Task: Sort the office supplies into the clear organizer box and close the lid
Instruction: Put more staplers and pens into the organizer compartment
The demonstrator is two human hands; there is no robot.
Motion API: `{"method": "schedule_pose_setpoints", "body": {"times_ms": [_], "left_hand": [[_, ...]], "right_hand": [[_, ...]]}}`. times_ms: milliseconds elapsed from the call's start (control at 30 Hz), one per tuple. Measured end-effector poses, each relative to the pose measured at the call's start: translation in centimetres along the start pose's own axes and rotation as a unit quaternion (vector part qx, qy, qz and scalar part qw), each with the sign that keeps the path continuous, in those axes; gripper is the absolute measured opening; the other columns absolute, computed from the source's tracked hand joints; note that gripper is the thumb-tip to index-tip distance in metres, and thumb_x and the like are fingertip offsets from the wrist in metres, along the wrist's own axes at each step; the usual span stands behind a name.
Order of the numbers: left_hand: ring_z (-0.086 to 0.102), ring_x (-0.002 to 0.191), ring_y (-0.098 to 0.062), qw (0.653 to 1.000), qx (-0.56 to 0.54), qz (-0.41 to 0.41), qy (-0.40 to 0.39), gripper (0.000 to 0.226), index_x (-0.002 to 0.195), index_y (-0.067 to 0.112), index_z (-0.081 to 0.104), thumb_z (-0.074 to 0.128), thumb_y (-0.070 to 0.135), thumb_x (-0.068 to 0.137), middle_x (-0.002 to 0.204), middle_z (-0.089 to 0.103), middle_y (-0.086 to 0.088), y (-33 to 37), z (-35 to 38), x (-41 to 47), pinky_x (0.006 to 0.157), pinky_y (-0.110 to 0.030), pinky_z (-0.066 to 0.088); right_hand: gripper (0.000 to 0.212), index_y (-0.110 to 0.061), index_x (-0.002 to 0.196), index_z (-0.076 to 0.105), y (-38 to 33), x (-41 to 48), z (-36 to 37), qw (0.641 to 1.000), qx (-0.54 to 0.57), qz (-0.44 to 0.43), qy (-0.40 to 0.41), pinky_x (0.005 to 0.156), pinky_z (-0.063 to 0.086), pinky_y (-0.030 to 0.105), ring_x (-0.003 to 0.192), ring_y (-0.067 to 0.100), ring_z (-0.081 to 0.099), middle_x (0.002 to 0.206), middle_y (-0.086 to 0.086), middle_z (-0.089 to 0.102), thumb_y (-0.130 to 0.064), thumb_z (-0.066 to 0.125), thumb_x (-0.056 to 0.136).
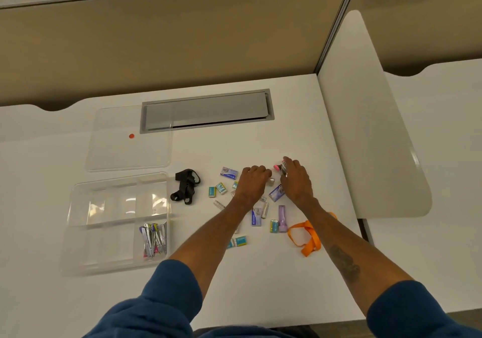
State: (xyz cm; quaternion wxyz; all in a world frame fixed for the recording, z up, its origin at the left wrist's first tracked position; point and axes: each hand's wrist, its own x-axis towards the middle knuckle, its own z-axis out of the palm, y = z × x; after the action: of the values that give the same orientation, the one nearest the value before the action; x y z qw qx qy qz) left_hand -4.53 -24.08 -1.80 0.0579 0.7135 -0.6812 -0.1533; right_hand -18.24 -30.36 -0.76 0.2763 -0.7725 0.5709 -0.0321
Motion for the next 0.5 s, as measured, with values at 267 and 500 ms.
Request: {"method": "schedule_pose_setpoints", "body": {"times_ms": [267, 500], "left_hand": [[0.062, 0.092, -0.027, 0.972, -0.174, -0.081, 0.135, 0.028, 0.119, 0.014, 0.06, 0.058, 0.019, 0.092, 0.109, 0.066, -0.008, -3.4, -4.8, -2.8, 0.079, -0.04, 0.05], [0.062, 0.101, -0.019, 0.932, -0.228, -0.182, 0.216, 0.033, 0.124, 0.014, 0.058, 0.06, 0.028, 0.094, 0.117, 0.065, -0.006, -10.7, -7.9, -9.6, 0.09, -0.029, 0.049]], "right_hand": [[0.045, -0.015, 0.131, 0.047, -6.8, -0.8, 0.2, 0.973, 0.202, 0.038, 0.104, 0.095, 0.044, 0.035, 0.112, 0.026, 0.057, 0.125, 0.01, 0.058, -0.025, 0.062, 0.091], [0.046, -0.019, 0.127, 0.05, -16.2, -4.4, 3.5, 0.949, 0.313, 0.02, 0.034, 0.09, 0.052, 0.035, 0.101, 0.019, 0.061, 0.117, 0.003, 0.065, -0.026, 0.069, 0.085]]}}
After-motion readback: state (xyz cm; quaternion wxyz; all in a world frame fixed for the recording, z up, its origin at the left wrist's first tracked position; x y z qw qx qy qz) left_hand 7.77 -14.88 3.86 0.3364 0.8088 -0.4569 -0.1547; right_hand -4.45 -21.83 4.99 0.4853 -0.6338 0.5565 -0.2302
